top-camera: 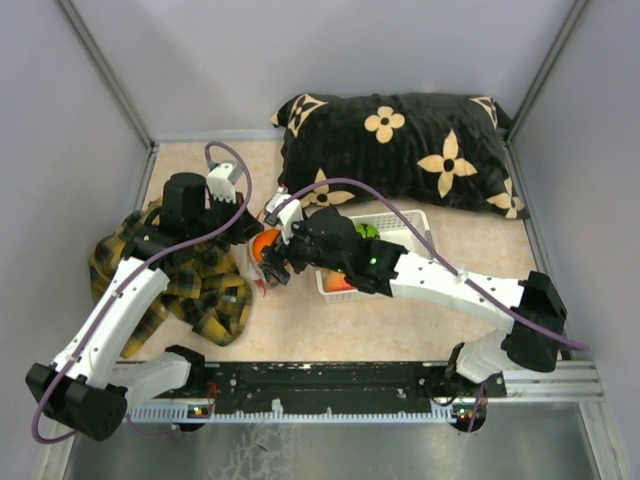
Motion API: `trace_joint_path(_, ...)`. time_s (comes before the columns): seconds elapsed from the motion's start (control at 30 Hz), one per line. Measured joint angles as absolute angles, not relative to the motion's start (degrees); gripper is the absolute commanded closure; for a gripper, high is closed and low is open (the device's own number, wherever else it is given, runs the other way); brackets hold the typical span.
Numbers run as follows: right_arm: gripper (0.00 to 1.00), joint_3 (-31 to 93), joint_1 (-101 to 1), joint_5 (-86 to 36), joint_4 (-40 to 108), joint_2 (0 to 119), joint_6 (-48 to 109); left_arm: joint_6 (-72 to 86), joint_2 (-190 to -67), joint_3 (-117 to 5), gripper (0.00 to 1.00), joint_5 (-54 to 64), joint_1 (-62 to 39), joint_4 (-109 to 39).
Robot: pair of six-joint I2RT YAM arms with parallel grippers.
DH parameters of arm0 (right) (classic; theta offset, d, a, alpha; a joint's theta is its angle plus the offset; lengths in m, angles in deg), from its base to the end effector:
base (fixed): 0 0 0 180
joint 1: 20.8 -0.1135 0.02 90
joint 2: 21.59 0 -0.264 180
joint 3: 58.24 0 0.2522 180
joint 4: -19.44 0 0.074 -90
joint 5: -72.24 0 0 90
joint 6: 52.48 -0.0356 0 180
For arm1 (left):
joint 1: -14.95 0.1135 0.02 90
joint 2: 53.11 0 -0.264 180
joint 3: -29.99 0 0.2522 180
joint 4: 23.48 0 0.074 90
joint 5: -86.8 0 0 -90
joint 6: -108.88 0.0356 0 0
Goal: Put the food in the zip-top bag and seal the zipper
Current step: Place the fake fruit in the zipper food storage bag.
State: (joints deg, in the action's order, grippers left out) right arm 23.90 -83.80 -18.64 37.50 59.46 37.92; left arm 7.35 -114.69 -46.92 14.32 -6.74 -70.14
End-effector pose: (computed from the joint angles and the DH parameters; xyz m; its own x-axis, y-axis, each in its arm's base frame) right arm 0.1520 0.2995 0.3471 -0.1262 -0.2631 -0.9565 -0.8985 0.4390 -0.0022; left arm 0.2096 -0.0949 0.3562 -0.5916 0.0302 -0.8057 0.4829 0.8135 -0.3241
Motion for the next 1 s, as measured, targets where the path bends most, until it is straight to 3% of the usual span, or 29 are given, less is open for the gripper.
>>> trace_joint_path(0.53, 0.27, 23.83, -83.78, -3.91, 34.09, 65.93, 42.49, 7.44, -113.07, -46.79, 1.00, 15.28, -6.61, -69.60)
trace_joint_path(0.8, 0.02, 24.25, -83.76, -2.49, 32.36, 67.57, 45.11, 7.61, -112.94, -46.49, 1.00, 15.50, -6.42, -69.01)
trace_joint_path(1.0, 0.01, 24.95, -83.76, -1.70, 32.01, 69.10, 45.64, 7.59, -112.94, -46.18, 1.00, 15.56, -6.42, -69.12)
